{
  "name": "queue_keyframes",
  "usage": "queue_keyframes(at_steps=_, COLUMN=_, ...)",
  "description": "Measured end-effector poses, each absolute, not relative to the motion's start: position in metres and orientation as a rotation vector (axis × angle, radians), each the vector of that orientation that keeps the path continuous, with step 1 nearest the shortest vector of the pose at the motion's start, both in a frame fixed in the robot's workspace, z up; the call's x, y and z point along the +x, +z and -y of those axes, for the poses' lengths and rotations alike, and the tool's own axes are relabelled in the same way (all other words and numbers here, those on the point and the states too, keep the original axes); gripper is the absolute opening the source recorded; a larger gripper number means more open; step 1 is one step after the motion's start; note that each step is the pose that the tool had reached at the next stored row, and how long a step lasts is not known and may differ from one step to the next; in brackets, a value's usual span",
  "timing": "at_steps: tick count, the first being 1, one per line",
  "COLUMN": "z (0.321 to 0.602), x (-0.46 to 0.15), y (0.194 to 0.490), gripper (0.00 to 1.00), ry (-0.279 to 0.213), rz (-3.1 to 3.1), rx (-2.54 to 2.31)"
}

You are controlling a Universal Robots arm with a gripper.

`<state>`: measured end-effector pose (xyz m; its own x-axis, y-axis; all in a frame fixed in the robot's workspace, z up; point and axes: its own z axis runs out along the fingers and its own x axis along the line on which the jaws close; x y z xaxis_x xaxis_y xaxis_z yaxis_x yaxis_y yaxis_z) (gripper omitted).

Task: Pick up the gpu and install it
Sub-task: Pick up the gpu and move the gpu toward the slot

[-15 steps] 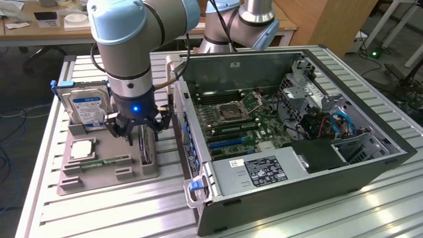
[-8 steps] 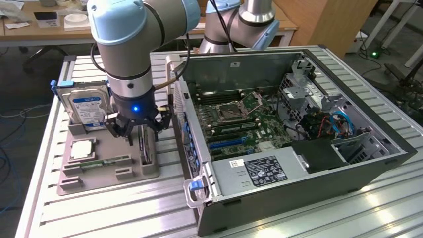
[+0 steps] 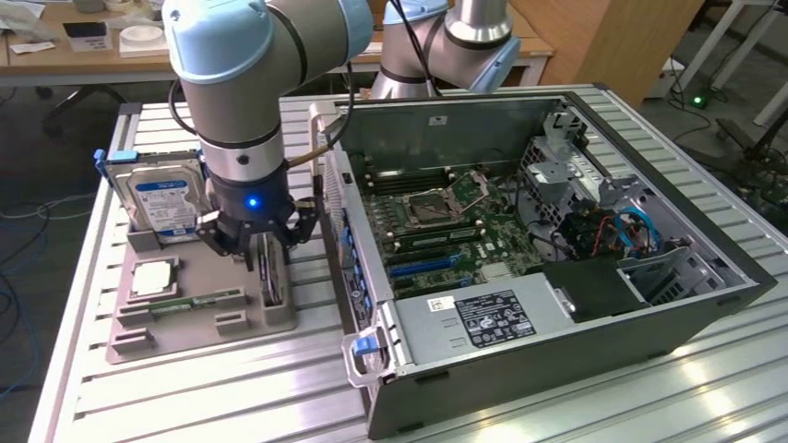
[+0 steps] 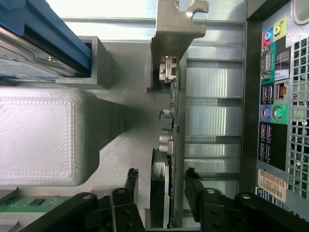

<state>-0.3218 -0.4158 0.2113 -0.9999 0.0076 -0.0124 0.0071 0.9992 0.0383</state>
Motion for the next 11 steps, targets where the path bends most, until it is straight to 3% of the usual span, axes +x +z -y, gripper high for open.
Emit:
queue_keyframes(at_steps=1, z=0.4158, x=-0.3218, y=0.2113, gripper=0.57, ry=0.060, rz=-3.128, rx=0.011)
queue_keyframes(at_steps=2, z=0.4158, x=-0.3218, y=0.2113, gripper=0.50, ry=0.060, rz=-3.128, rx=0.011)
queue_keyframes(at_steps=6, z=0.4158, x=-0.3218, y=0.2113, gripper=0.49, ry=0.060, rz=-3.128, rx=0.011)
queue_keyframes(at_steps=7, z=0.4158, x=-0.3218, y=0.2113, gripper=0.42, ry=0.060, rz=-3.128, rx=0.011)
queue_keyframes(at_steps=11, z=0.4158, x=-0.3218, y=0.2113, gripper=0.42, ry=0.060, rz=-3.128, rx=0.011)
